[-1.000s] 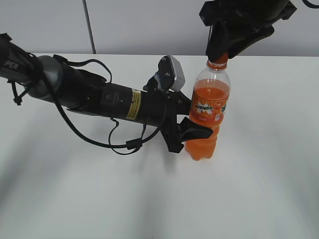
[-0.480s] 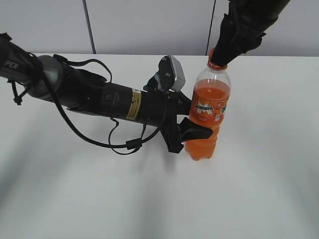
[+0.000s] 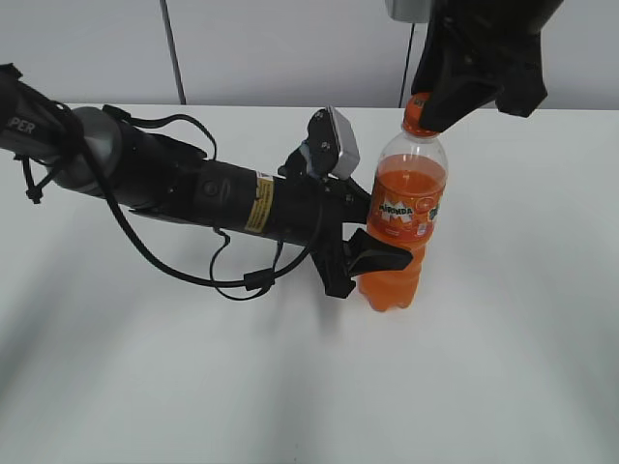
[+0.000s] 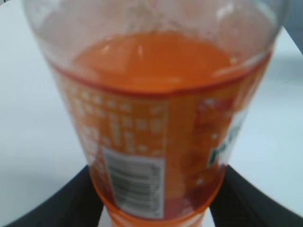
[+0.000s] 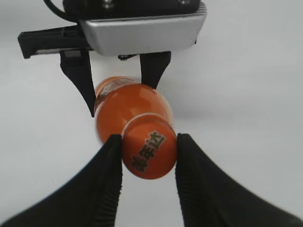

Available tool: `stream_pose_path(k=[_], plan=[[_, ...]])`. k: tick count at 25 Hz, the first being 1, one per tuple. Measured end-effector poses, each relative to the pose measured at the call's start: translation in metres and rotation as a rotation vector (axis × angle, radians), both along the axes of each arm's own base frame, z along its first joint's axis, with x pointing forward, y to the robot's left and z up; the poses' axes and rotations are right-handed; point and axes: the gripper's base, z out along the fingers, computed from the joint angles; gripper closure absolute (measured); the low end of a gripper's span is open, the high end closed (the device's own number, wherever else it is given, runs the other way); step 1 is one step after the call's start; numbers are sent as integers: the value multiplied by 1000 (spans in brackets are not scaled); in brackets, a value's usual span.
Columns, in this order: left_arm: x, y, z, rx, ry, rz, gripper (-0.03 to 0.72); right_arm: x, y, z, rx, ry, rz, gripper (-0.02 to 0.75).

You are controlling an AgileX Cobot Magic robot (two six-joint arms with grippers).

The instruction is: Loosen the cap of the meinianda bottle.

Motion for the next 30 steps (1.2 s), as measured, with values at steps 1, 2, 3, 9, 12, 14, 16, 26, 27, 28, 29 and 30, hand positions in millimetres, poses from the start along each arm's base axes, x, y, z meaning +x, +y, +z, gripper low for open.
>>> stream_pose_path(k=[1, 2, 3, 9, 12, 14, 16, 26, 27, 28, 29, 30], plan=[[0, 0, 0, 0, 0, 0, 285, 0, 0, 0, -7, -8, 28, 475], [0, 0, 0, 1, 0, -1, 285, 0, 0, 0, -14, -16, 52, 475], [0, 0, 0, 1, 0, -1, 285, 0, 0, 0, -19, -22, 72, 475], [0, 0, 0, 1, -1, -2, 285, 0, 0, 0, -31, -35, 116, 474], [0, 0, 0, 2, -1, -3, 285, -1, 1, 1, -21, -31, 118, 474], [0, 0, 0, 2, -1, -4, 285, -1, 1, 1, -15, -27, 118, 474], [0, 0, 0, 3, -2, -7, 285, -3, 1, 3, -10, -30, 119, 474], [-1, 0, 0, 6, -5, -10, 285, -15, -5, 25, 15, -84, 119, 474], [-1, 0, 0, 6, -5, -10, 285, -16, -6, 27, 21, -89, 114, 474], [-1, 0, 0, 6, -5, -11, 285, -18, -7, 30, 29, -92, 98, 474], [-1, 0, 0, 6, -5, -11, 285, -20, -8, 33, 39, -92, 76, 474], [-1, 0, 0, 6, -5, -11, 285, -22, -9, 37, 53, -91, 45, 474]])
